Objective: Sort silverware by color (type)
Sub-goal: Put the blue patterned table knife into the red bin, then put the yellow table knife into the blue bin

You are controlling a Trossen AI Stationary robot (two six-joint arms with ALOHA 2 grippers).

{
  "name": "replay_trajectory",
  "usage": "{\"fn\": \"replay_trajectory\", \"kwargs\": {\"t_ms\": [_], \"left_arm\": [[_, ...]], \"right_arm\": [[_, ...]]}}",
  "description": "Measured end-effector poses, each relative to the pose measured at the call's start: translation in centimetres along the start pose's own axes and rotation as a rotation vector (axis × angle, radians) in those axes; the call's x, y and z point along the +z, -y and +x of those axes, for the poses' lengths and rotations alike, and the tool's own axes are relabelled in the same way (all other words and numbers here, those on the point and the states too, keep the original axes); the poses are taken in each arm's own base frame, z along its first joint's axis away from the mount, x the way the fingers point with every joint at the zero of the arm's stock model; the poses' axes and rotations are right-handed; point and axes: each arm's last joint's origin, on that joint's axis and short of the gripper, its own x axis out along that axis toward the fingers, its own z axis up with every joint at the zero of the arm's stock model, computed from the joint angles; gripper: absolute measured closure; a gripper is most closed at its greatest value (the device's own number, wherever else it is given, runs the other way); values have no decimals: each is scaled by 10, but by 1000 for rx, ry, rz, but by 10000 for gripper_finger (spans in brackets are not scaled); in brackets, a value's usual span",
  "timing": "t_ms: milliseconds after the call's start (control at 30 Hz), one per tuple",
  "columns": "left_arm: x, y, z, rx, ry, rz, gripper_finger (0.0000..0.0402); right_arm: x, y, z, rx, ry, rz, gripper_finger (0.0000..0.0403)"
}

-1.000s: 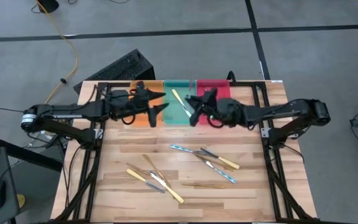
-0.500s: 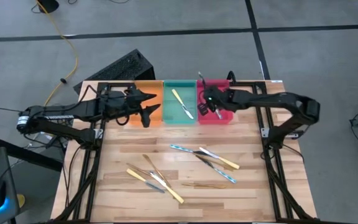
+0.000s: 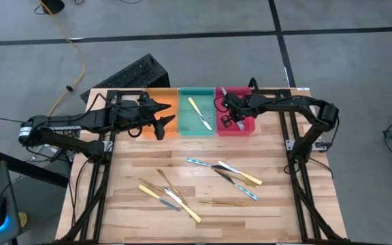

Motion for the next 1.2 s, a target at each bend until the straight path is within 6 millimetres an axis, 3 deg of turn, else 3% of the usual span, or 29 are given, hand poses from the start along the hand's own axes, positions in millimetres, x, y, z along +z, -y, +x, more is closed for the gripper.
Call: {"fn": "replay_trajectory", "kwargs": {"t_ms": [467,1000,1200], "left_arm": [[-3,0,0,3,-33,0,193],[-6,-1,0,16,-57,12,193],[-3,-5,-11,35,-37,29,193]], "right_arm": [[2,8,19,-9,-70,8,362],[5,4,18,14,-28,-16,213],[20,4,-13,59,70,-37,194]]}}
